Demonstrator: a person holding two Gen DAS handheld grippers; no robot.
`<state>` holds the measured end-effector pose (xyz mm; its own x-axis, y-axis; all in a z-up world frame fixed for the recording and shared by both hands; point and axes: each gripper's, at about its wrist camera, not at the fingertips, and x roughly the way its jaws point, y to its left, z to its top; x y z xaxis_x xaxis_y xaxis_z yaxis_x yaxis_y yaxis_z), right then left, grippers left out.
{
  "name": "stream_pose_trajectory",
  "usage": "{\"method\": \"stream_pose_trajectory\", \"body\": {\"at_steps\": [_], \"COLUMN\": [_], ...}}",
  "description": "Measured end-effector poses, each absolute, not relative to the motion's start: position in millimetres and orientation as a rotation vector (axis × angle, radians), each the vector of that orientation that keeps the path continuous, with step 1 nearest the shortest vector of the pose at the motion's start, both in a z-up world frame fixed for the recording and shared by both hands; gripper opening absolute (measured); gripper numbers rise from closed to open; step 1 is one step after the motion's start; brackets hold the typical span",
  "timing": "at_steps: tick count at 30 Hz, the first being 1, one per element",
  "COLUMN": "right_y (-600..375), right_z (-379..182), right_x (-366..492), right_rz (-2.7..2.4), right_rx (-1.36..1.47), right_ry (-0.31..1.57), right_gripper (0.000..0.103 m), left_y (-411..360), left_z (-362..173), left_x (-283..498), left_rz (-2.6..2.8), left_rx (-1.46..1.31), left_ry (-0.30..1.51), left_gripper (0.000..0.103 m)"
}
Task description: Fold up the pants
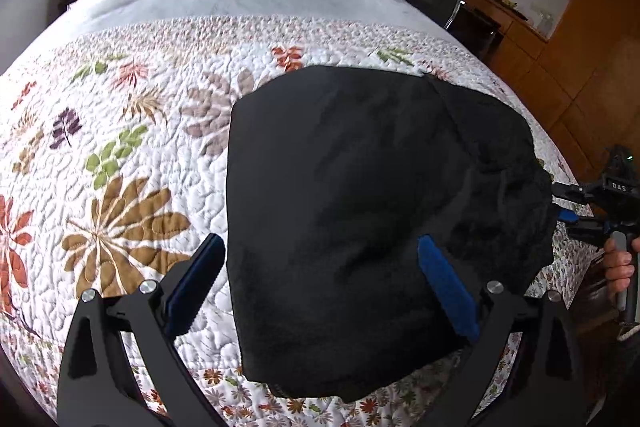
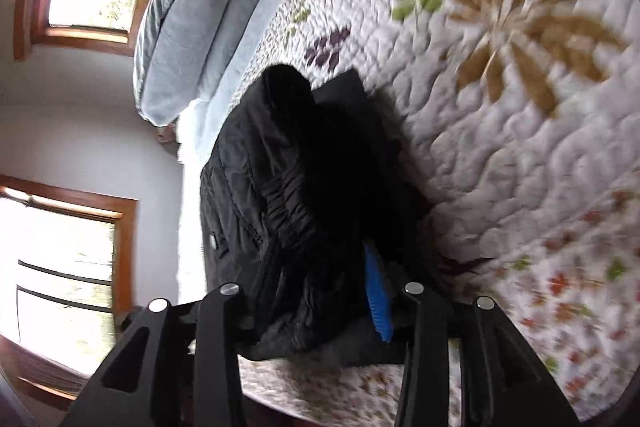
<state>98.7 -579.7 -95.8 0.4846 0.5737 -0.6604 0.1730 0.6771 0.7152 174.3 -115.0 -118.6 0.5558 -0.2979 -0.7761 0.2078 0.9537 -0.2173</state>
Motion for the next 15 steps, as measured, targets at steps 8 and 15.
{"method": "stream_pose_trajectory", "body": {"at_steps": [8, 15], "right_y": [-529, -499], "right_z": [-46, -58], "right_x": [86, 98], "right_rz": [0.268, 0.264], "right_rx": [0.531, 0.358], "right_ry": [0.971, 1.028], "right_gripper": [0.051, 0.051], "left_y": [-118, -119], "left_z": [-97, -88], "left_x": [165, 162], "left_rz": [-0.287, -0.28], "left_rx": [-0.067, -0.048], "left_ry": [0.873, 0.855], "left_gripper": [0.097, 0.097]}}
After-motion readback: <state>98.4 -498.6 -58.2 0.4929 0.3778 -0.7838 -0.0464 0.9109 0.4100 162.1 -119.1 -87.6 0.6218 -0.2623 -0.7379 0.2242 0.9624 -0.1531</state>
